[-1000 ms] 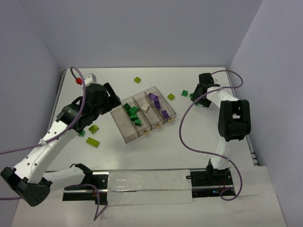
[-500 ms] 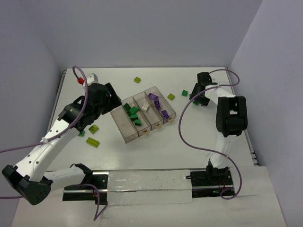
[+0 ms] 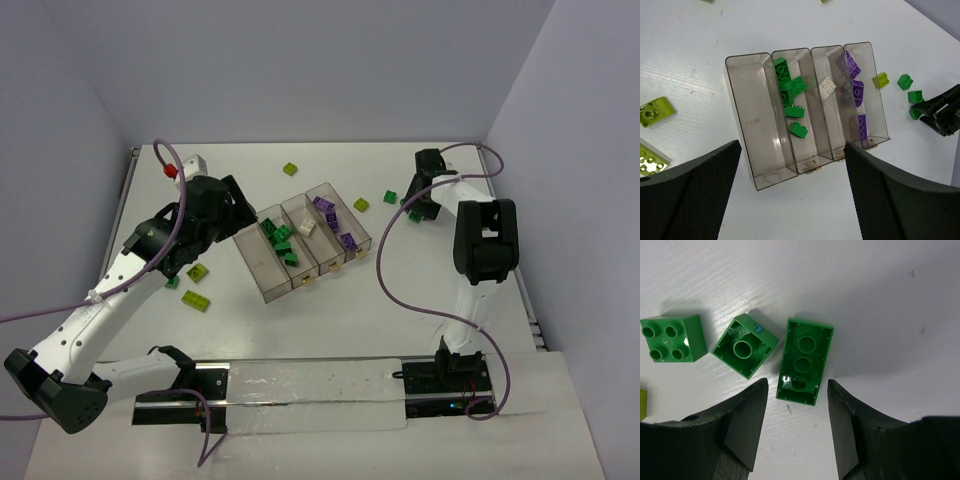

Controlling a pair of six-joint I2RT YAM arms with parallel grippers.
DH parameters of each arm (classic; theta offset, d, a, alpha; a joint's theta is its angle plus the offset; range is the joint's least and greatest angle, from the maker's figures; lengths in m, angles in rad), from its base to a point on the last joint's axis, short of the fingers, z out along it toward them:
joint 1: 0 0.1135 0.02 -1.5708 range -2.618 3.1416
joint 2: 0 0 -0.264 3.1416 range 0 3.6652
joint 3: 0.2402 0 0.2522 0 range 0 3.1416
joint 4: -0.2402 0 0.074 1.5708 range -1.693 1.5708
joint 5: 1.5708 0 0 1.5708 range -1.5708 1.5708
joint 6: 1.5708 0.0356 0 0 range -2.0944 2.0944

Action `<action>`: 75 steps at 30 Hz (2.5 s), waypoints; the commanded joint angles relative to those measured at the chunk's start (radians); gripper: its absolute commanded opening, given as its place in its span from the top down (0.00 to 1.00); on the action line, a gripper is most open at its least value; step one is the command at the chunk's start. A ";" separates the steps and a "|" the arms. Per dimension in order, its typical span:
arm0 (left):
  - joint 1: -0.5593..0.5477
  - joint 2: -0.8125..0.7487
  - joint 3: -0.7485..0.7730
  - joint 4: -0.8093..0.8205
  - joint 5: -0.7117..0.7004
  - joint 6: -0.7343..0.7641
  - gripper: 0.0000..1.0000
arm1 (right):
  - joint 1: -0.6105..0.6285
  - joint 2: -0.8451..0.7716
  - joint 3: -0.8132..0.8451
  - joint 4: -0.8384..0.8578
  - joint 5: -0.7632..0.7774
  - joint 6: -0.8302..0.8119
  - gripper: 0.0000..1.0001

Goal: Sort the legos into containers by color

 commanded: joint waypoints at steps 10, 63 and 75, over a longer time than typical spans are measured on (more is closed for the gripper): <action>0.002 -0.029 0.019 0.034 -0.013 0.016 0.08 | 0.000 0.055 0.085 -0.067 0.023 -0.007 0.43; 0.010 -0.072 0.027 0.024 -0.027 0.014 0.08 | 0.845 -0.143 0.122 -0.028 0.068 -0.081 0.62; 0.010 -0.085 0.013 0.027 -0.024 0.020 0.08 | 0.880 -0.159 0.053 -0.041 0.097 -0.058 0.56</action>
